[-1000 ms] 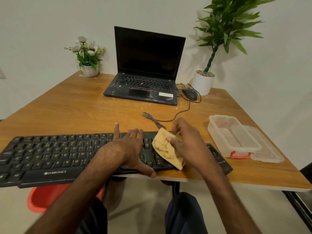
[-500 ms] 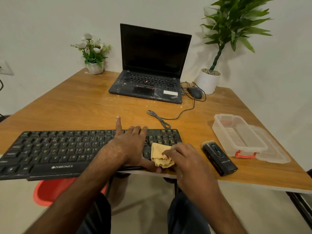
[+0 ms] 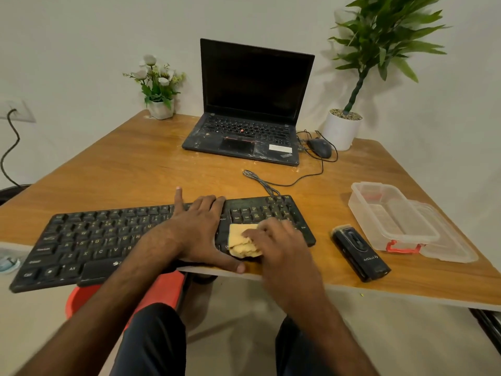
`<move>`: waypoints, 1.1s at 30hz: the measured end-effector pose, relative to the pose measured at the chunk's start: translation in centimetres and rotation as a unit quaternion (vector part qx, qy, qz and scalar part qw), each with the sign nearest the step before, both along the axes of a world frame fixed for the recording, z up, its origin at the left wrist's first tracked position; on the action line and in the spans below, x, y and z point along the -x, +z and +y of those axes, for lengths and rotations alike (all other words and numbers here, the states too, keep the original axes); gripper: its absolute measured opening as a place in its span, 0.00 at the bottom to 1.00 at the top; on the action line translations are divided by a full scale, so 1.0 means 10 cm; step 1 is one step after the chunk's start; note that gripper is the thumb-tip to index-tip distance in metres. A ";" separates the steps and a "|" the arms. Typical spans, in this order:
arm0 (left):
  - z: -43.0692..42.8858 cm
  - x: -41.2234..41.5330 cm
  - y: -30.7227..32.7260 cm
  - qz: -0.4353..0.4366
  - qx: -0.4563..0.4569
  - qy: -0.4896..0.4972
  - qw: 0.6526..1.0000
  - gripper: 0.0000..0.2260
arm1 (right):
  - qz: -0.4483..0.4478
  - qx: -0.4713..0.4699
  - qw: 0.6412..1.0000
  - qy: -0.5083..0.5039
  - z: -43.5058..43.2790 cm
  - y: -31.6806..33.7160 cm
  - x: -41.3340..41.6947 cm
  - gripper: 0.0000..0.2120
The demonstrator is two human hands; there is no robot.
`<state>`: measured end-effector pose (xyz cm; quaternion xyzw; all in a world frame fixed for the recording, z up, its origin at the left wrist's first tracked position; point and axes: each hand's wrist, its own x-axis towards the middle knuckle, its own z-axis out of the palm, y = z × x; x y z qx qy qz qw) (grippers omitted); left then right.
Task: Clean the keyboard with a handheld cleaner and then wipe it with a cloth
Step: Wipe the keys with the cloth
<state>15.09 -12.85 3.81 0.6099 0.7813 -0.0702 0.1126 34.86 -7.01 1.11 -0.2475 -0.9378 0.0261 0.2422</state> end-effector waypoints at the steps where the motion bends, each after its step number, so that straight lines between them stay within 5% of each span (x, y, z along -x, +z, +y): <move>1: 0.02 -0.01 0.02 0.007 0.006 0.002 1.000 0.71 | -0.015 -0.016 1.000 0.020 -0.01 -0.01 0.02 0.24; 6: 0.08 -0.06 0.08 0.035 0.030 -0.001 0.999 0.70 | -0.012 0.006 0.997 -0.072 0.32 0.18 0.06 0.24; 11: 0.08 -0.09 0.09 0.037 0.030 0.001 0.999 0.69 | -0.045 -0.001 0.997 0.061 0.14 0.16 0.10 0.20; 15: 0.05 -0.07 0.08 0.031 0.023 0.004 0.999 0.70 | -0.033 -0.005 0.999 -0.021 0.30 0.23 0.11 0.22; 19: 0.05 -0.08 0.09 0.030 0.023 0.003 0.999 0.70 | -0.048 0.002 0.995 0.090 0.26 0.24 0.17 0.21; 23: 0.05 -0.08 0.09 0.027 0.026 0.007 0.999 0.69 | -0.070 -0.029 0.994 0.075 0.26 0.30 0.24 0.21; 28: 0.04 -0.09 0.11 0.034 0.039 0.022 0.998 0.70 | -0.101 0.063 0.989 0.088 0.28 0.45 0.13 0.22; 33: 0.06 -0.09 0.08 0.025 0.030 0.026 0.999 0.69 | -0.089 0.013 0.990 0.107 0.11 0.39 -0.14 0.22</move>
